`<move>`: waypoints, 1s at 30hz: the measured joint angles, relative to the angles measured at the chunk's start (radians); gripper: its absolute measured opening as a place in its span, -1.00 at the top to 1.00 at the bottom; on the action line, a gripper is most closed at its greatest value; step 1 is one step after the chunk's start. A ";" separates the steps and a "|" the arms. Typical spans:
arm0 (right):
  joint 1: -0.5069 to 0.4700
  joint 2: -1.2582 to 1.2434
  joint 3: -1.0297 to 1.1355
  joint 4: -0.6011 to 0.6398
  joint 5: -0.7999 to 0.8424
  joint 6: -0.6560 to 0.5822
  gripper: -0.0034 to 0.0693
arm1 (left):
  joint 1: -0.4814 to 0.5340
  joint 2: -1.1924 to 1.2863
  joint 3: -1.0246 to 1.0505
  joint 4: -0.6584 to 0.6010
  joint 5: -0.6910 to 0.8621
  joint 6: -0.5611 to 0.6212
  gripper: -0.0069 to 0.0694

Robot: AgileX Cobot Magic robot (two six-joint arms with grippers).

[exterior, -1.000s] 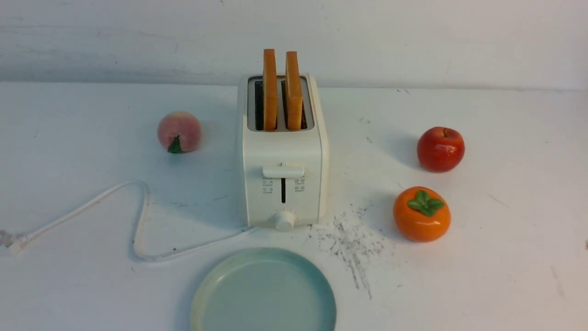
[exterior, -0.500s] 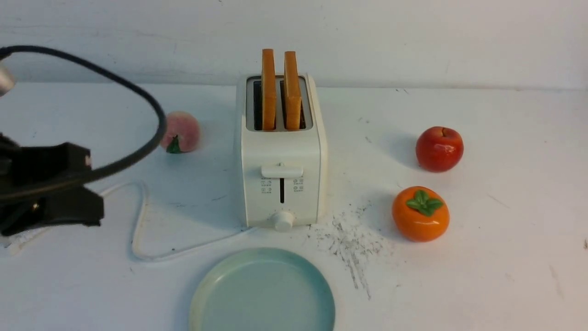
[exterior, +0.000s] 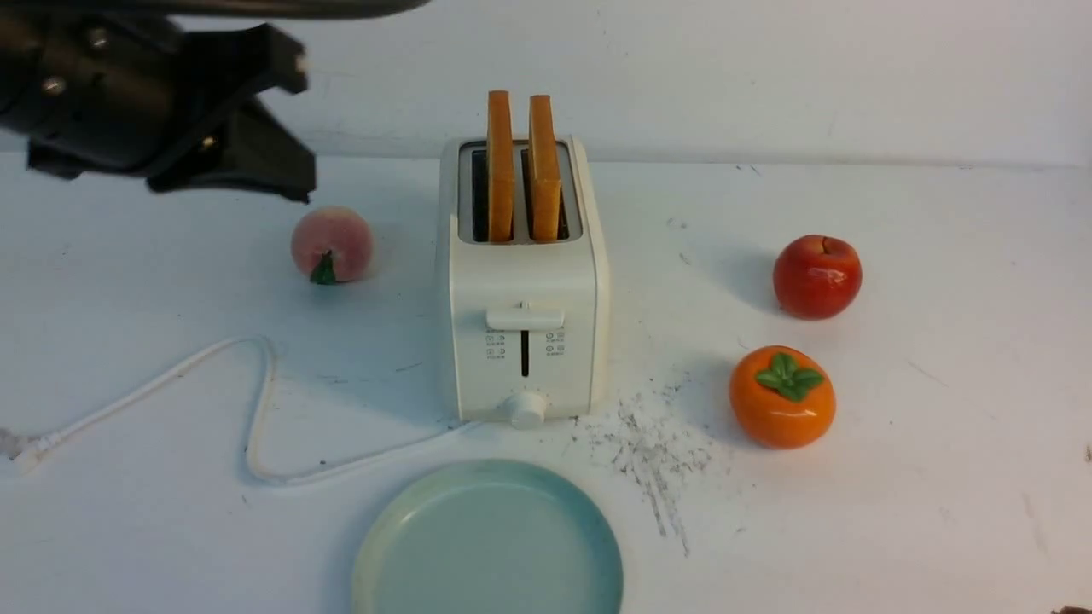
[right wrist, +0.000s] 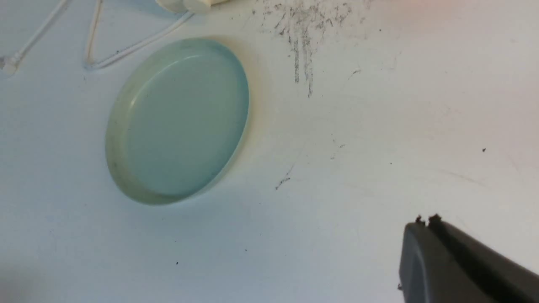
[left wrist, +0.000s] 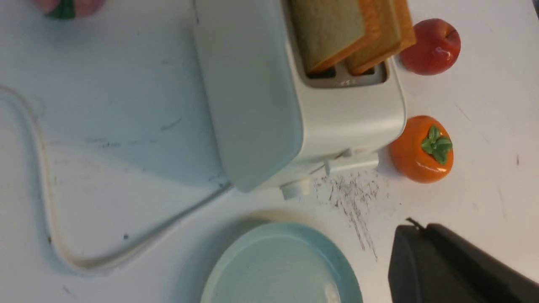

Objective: Take toasted bread from bread machine on white table place on plate.
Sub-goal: 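Reach for a toast slice standing in the toaster with the left gripper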

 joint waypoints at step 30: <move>0.000 0.000 0.000 0.000 0.001 -0.054 0.88 | -0.189 0.514 -0.333 0.354 -0.226 -0.128 -0.07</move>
